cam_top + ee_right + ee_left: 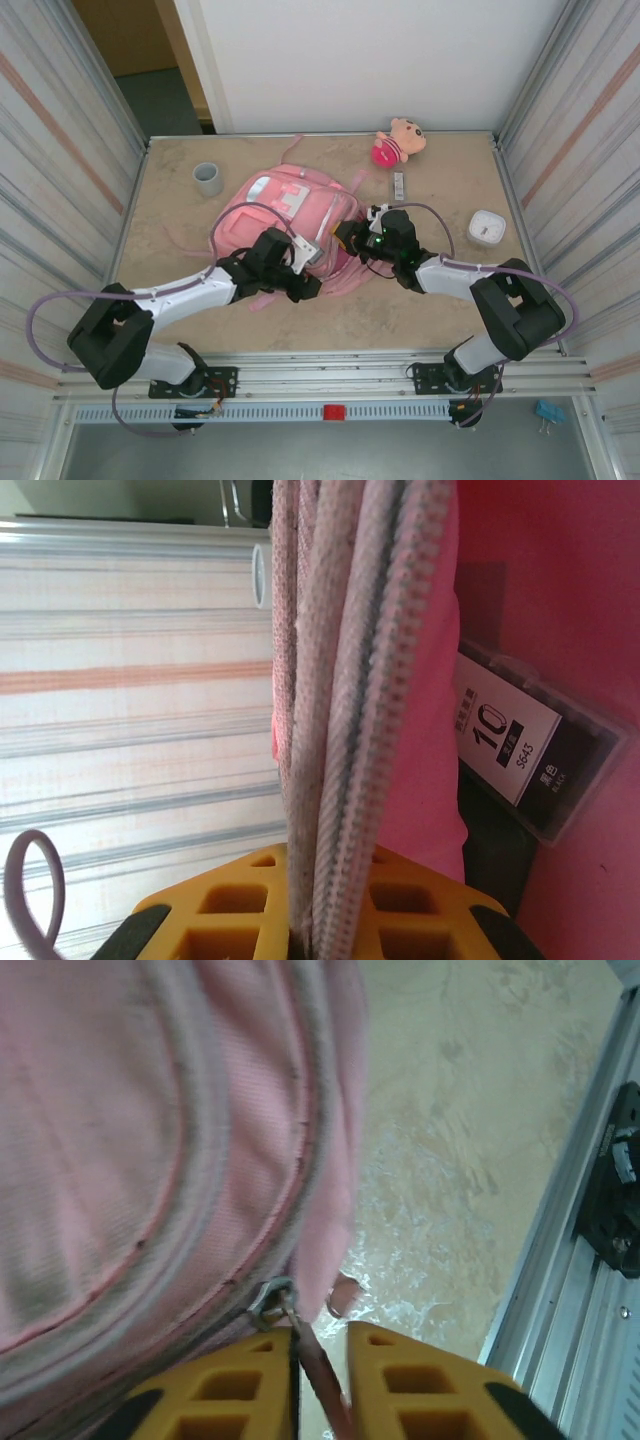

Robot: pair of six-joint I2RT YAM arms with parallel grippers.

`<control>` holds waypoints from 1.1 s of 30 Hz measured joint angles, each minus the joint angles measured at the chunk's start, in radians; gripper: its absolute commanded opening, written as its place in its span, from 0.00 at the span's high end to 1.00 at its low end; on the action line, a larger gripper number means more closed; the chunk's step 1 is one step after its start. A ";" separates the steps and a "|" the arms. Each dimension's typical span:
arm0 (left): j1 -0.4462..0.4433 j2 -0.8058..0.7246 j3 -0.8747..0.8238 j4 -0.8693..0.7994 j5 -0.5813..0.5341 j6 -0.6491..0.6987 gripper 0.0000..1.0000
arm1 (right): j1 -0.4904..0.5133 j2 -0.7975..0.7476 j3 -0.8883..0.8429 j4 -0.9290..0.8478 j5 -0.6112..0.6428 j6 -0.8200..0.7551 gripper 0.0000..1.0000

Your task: Pack books, pencil case, and school supplies into a backpack

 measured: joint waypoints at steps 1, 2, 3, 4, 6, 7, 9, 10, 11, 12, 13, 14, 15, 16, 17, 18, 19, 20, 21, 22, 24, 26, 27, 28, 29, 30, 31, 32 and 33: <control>-0.008 0.001 0.006 -0.002 0.003 0.005 0.65 | 0.000 0.000 0.001 -0.001 -0.004 0.000 0.88; -0.014 0.001 0.014 -0.007 0.005 0.014 0.58 | -0.001 0.000 0.003 -0.002 -0.008 -0.001 0.88; -0.016 0.001 0.021 -0.012 0.010 0.022 0.52 | -0.005 0.000 0.006 -0.005 -0.018 -0.003 0.88; -0.021 -0.001 0.031 -0.015 0.013 0.042 0.47 | -0.009 0.000 0.009 -0.011 -0.030 -0.005 0.88; -0.031 -0.021 0.055 -0.026 0.010 0.090 0.40 | -0.015 -0.001 0.014 -0.037 -0.061 -0.022 0.88; -0.035 -0.047 0.063 -0.037 -0.006 0.129 0.39 | -0.020 -0.002 0.020 -0.060 -0.079 -0.034 0.87; -0.035 -0.107 0.067 -0.058 -0.047 0.208 0.39 | -0.029 -0.004 0.037 -0.113 -0.108 -0.064 0.87; -0.035 -0.147 0.066 -0.072 -0.079 0.262 0.39 | -0.037 -0.008 0.048 -0.145 -0.125 -0.084 0.87; -0.035 -0.179 0.063 -0.081 -0.108 0.308 0.39 | -0.043 -0.013 0.059 -0.173 -0.136 -0.099 0.88; -0.035 -0.211 0.058 -0.085 -0.137 0.359 0.38 | -0.050 -0.019 0.073 -0.202 -0.151 -0.115 0.87; -0.035 -0.243 0.045 -0.085 -0.165 0.418 0.38 | -0.056 -0.024 0.087 -0.229 -0.162 -0.138 0.87; -0.035 -0.266 0.031 -0.083 -0.186 0.463 0.39 | -0.059 -0.029 0.098 -0.252 -0.172 -0.156 0.87; -0.035 -0.288 0.012 -0.083 -0.209 0.522 0.38 | -0.063 -0.035 0.110 -0.276 -0.182 -0.174 0.87; -0.035 -0.300 -0.008 -0.084 -0.228 0.577 0.38 | -0.064 -0.042 0.121 -0.298 -0.189 -0.190 0.87; -0.035 -0.303 -0.025 -0.084 -0.243 0.623 0.38 | -0.067 -0.047 0.128 -0.317 -0.195 -0.204 0.87; -0.035 -0.299 -0.041 -0.089 -0.262 0.673 0.37 | -0.070 -0.053 0.135 -0.333 -0.204 -0.216 0.87; -0.035 -0.289 -0.052 -0.096 -0.280 0.718 0.37 | -0.072 -0.057 0.142 -0.350 -0.208 -0.226 0.87; -0.035 -0.278 -0.057 -0.103 -0.294 0.749 0.37 | -0.076 -0.061 0.143 -0.359 -0.212 -0.234 0.87; -0.035 -0.264 -0.061 -0.106 -0.311 0.784 0.37 | -0.078 -0.065 0.145 -0.370 -0.217 -0.240 0.87; -0.035 -0.251 -0.065 -0.106 -0.328 0.814 0.38 | -0.081 -0.066 0.145 -0.377 -0.221 -0.245 0.87; -0.035 -0.232 -0.073 -0.097 -0.354 0.860 0.39 | -0.083 -0.066 0.145 -0.392 -0.225 -0.253 0.87; -0.037 -0.216 -0.085 -0.068 -0.373 0.890 0.40 | -0.084 -0.066 0.145 -0.402 -0.225 -0.261 0.87; -0.039 -0.209 -0.093 -0.051 -0.377 0.900 0.40 | -0.084 -0.066 0.145 -0.406 -0.225 -0.266 0.87; -0.039 -0.203 -0.101 -0.033 -0.380 0.910 0.40 | -0.084 -0.066 0.145 -0.407 -0.225 -0.267 0.87; -0.041 -0.196 -0.107 -0.017 -0.380 0.918 0.41 | -0.084 -0.066 0.145 -0.409 -0.225 -0.267 0.87; -0.042 -0.188 -0.113 0.003 -0.381 0.921 0.42 | -0.085 -0.066 0.146 -0.414 -0.224 -0.267 0.87; -0.043 -0.180 -0.119 0.023 -0.381 0.926 0.44 | -0.087 -0.066 0.148 -0.416 -0.224 -0.267 0.87; -0.043 -0.169 -0.122 0.042 -0.380 0.931 0.45 | -0.090 -0.066 0.149 -0.418 -0.225 -0.267 0.87; -0.044 -0.156 -0.125 0.063 -0.381 0.936 0.48 | -0.093 -0.066 0.151 -0.419 -0.225 -0.267 0.87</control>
